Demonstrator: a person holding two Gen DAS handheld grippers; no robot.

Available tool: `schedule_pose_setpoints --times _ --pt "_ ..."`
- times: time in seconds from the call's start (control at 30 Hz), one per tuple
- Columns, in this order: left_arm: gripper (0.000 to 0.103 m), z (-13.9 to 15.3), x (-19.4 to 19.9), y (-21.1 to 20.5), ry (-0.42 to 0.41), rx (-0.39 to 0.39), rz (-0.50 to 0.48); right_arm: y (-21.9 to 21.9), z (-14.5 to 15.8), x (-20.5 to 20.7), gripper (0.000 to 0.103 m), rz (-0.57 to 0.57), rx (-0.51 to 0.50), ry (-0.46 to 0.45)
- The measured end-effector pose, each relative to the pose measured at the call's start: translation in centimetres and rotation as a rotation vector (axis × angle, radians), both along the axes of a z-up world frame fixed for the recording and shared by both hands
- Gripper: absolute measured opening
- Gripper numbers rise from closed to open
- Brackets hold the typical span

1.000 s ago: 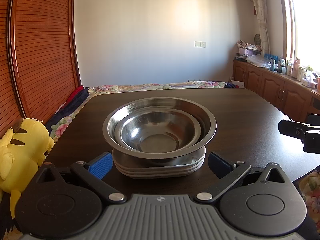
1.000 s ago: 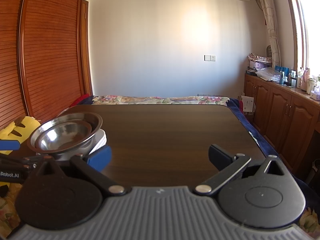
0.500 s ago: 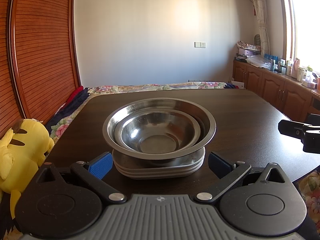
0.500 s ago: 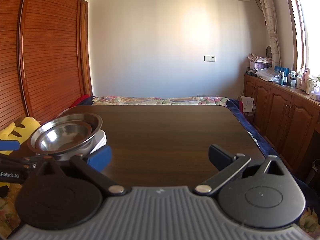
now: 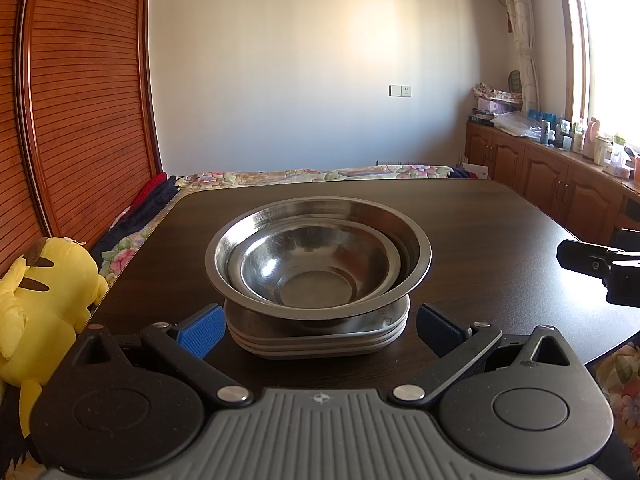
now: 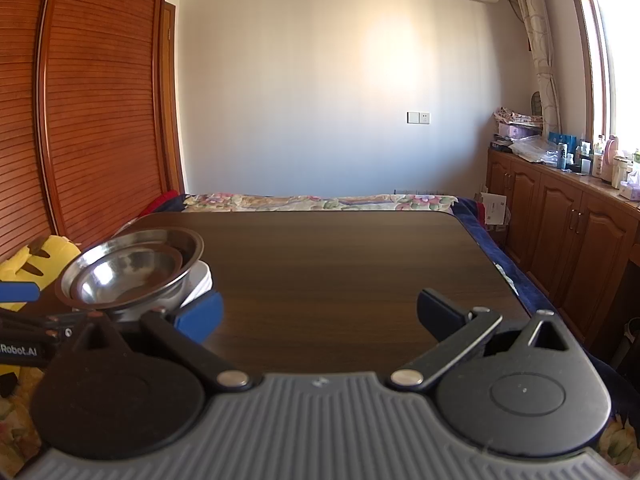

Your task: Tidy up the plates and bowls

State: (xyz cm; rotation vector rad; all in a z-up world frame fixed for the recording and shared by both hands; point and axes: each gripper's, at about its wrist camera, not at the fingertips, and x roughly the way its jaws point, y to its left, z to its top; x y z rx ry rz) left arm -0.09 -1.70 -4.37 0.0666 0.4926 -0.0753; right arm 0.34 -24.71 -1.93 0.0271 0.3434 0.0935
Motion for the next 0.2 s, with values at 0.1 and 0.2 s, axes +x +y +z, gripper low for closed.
schedule_pose_setpoints --times 0.1,0.2 --pt "0.103 0.11 0.01 -0.02 0.000 0.001 -0.001 -0.01 0.00 0.00 0.103 -0.001 -0.001 -0.001" --pt "0.103 0.28 0.12 -0.15 0.000 -0.001 -0.002 -0.04 -0.01 0.03 0.103 -0.002 0.001 0.000"
